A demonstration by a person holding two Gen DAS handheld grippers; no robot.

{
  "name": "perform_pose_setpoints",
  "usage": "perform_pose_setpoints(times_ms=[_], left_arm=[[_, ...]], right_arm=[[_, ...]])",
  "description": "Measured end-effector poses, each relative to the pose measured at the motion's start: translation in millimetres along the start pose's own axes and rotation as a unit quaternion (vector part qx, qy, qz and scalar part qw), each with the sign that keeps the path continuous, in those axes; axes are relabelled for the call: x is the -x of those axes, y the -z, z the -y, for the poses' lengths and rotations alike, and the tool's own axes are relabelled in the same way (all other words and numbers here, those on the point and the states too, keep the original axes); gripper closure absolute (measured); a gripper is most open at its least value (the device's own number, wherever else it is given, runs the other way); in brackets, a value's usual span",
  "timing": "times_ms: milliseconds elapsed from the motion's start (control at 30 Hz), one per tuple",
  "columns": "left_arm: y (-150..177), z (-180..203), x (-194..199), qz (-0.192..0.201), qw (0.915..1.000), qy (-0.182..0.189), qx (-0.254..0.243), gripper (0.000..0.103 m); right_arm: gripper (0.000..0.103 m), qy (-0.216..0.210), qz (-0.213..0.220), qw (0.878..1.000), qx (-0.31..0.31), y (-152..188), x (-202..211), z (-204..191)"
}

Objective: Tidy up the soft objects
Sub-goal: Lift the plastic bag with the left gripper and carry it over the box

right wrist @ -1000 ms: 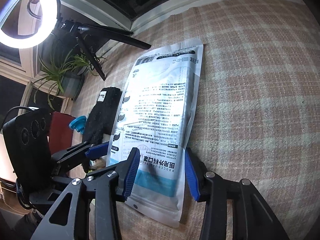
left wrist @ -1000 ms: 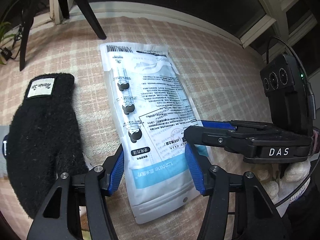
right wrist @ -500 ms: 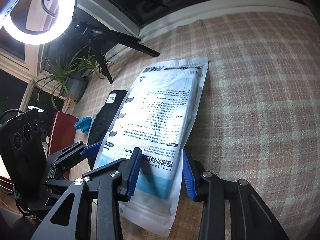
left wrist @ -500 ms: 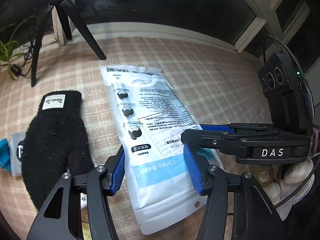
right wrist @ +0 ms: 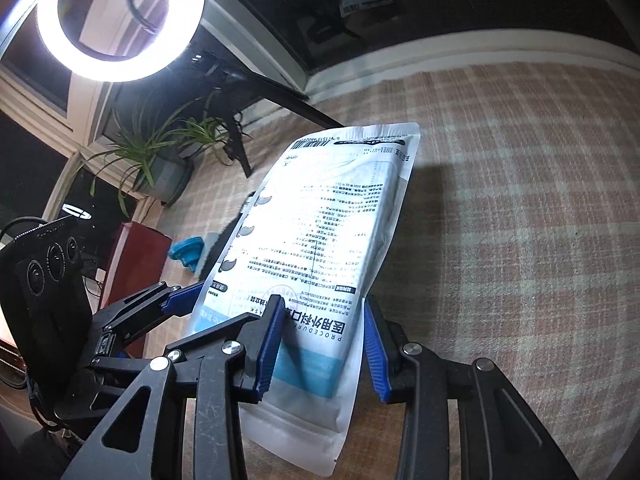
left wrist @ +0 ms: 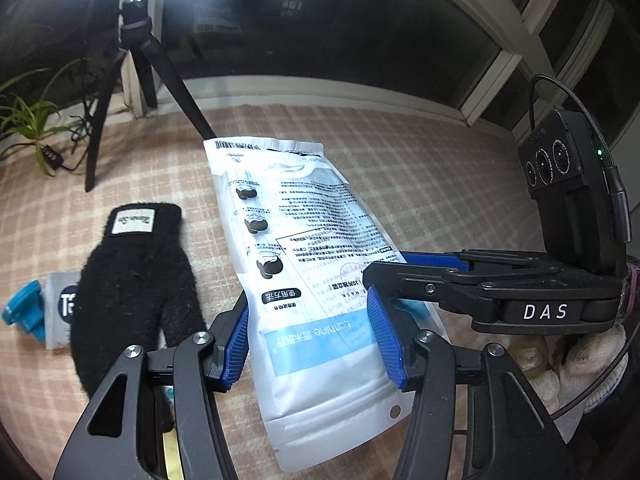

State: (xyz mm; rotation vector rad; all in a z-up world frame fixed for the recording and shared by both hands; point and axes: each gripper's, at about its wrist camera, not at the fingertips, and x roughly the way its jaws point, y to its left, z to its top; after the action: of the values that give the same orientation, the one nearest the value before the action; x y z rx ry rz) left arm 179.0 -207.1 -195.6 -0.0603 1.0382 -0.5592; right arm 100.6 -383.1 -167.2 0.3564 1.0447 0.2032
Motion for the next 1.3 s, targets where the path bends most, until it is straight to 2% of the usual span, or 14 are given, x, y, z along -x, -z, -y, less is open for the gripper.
perform_pose_setpoints(times_ms=[267,600,900,1300], left_arm=[[8.0,-1.6,43.0,0.035,0.9994,0.000,0.004,0.050],[33.8,-18.9,114.4,0.092,0.9956,-0.010,0.014,0.050],[66.0,-73.8,193.4,0.139,0.9887,-0.039,0.041,0.050],[116.8,-172.5,268.9,0.163,0.9788,-0.087,0.089,0.050]], right_arm=[[0.068,0.000,0.020,0.999,0.025,8.8,22.5,-38.3],[0.068,-0.005,0.037,0.997,0.068,27.0,37.8,-118.1],[0.068,-0.032,0.037,0.992,0.117,40.1,19.7,-213.8],[0.068,-0.070,0.007,0.983,0.171,58.8,-54.7,-351.2]])
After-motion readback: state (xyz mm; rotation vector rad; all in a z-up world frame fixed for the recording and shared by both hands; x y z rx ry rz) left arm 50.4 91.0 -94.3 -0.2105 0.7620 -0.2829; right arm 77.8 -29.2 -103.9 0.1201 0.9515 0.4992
